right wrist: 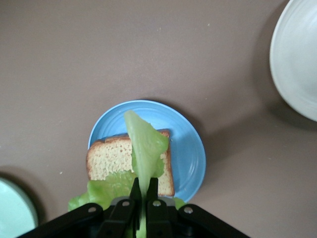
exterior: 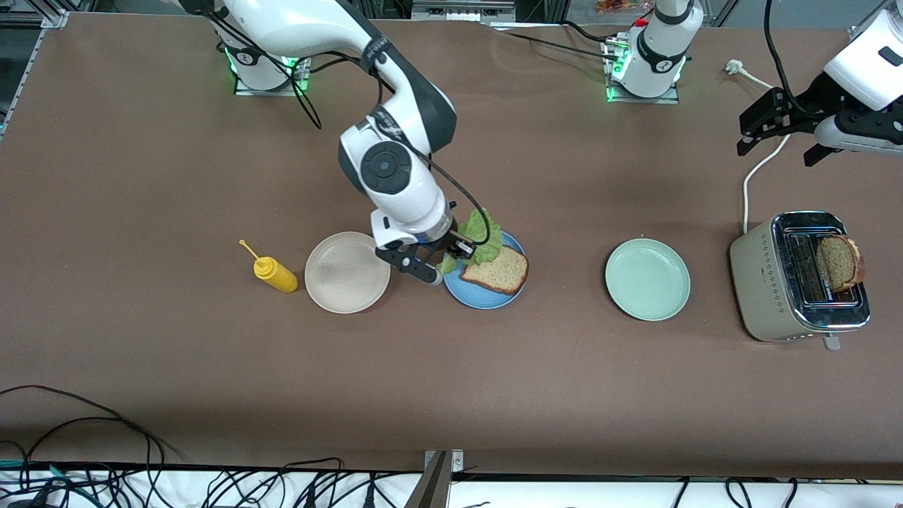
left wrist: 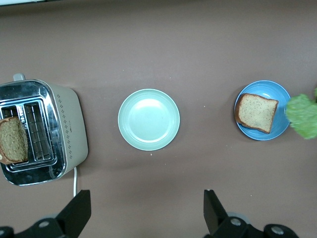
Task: Make sandwich in blue plate with both arms
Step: 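Carry the lettuce with the right gripper over the bread on the blue plate, then lower the lettuce onto the bread and open the right gripper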
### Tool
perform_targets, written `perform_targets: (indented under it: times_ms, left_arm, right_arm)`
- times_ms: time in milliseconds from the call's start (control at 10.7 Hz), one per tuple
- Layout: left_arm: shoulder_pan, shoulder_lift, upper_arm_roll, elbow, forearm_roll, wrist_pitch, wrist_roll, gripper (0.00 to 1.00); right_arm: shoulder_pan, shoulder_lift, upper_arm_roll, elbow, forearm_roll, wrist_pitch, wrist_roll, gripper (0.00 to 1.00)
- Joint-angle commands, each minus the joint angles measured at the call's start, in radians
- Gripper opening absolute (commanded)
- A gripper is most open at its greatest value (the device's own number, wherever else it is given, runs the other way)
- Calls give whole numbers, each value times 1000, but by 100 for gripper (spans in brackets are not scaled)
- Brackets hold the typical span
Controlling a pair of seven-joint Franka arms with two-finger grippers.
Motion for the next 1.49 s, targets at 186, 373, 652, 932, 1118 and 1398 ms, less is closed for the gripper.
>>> perform_targets:
  times_ms: [186,373,652,932,1118,1398]
  left_arm:
    - [3,-8,6,3,-16,-11,-3,100]
    - [3,-8,6,3,-16,-11,-5,100]
    - [2,-6,6,1,-14,-11,-5,100]
    - [3,-6,6,1,-14,-11,-5,100]
    - [3,-8,5,1,-14,-11,-3,100]
    - [3,-6,6,1,-14,-12,-5,100]
  right_arm:
    - [66,115,-10,25,-70,164,115,0]
    - [80,133,-10,25,-88,188,145,0]
    - [88,164,-10,25,-89,236,146,0]
    - [102,184,-11,23,-115,244,148,0]
    - [102,184,-11,14,-117,245,146,1]
    - [105,184,-11,14,-124,258,198,100]
